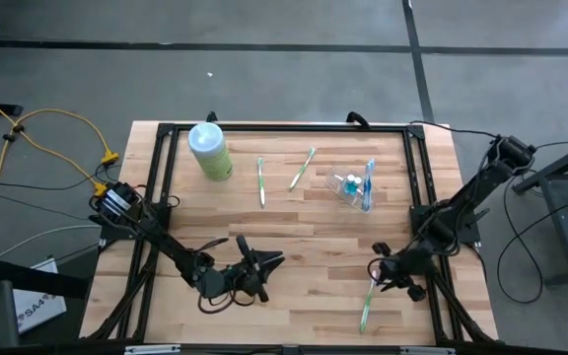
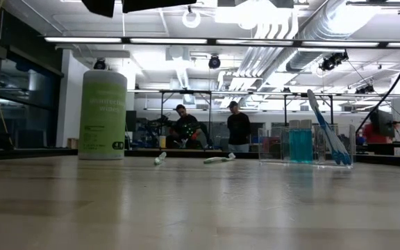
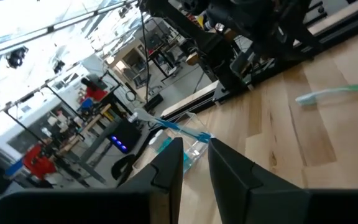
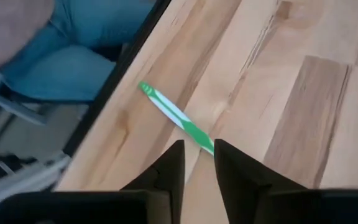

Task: Pick & Place toothbrushing station
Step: Put the bottom green toothbrush into the left of the transparent organizer

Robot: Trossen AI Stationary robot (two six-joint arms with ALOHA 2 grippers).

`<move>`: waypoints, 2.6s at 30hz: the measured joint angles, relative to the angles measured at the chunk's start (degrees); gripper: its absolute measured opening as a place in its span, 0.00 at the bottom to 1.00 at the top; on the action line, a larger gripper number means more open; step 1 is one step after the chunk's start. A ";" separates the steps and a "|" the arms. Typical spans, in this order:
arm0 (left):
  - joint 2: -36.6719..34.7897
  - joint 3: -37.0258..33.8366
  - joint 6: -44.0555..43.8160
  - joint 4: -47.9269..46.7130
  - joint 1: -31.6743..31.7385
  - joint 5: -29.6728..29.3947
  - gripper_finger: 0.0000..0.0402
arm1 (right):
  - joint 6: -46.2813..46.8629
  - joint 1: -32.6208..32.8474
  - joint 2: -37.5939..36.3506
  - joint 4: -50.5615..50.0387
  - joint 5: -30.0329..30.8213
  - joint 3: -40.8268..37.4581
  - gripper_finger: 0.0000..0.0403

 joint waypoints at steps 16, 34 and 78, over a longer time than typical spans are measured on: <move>0.00 0.01 -16.41 0.02 1.05 0.20 0.17 | -19.41 -0.02 11.01 -1.42 1.69 0.00 0.40; 0.00 0.01 -20.14 0.02 4.32 0.90 0.17 | -26.26 -0.07 12.64 -1.45 6.80 0.00 0.40; 0.00 0.01 -21.03 0.02 4.66 4.93 0.17 | -29.22 4.82 26.00 -15.62 9.69 16.04 0.40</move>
